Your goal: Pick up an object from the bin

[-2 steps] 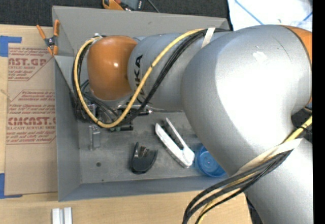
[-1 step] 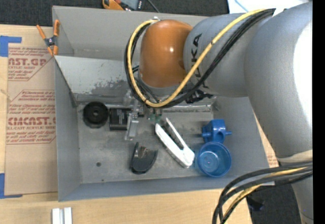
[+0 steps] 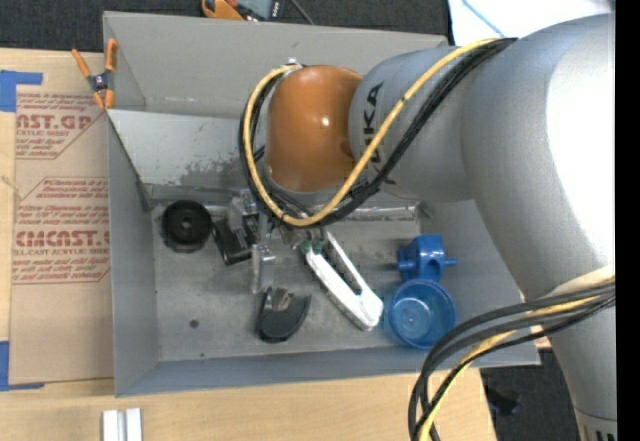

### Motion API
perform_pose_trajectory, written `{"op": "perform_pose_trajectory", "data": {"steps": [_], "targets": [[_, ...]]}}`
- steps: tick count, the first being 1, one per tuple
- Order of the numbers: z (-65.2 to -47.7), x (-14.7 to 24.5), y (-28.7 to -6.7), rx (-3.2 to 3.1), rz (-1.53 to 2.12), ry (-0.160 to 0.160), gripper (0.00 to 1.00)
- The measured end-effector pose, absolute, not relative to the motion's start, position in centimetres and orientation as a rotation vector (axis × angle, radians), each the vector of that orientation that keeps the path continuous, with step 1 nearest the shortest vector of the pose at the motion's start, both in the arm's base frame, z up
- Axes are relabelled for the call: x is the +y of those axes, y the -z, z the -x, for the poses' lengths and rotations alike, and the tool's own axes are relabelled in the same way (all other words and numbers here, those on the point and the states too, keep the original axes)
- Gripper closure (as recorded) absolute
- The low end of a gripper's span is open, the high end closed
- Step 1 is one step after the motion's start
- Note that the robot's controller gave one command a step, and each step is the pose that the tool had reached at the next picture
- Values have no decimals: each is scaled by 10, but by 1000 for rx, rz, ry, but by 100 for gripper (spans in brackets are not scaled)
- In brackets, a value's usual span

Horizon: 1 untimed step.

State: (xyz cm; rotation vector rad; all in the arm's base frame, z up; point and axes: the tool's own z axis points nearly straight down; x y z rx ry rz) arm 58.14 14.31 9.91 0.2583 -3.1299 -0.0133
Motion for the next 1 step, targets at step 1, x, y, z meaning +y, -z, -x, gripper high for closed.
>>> {"op": "perform_pose_trajectory", "data": {"steps": [1], "targets": [[-587, 112, -72, -3133, 408, 19, 0]]}}
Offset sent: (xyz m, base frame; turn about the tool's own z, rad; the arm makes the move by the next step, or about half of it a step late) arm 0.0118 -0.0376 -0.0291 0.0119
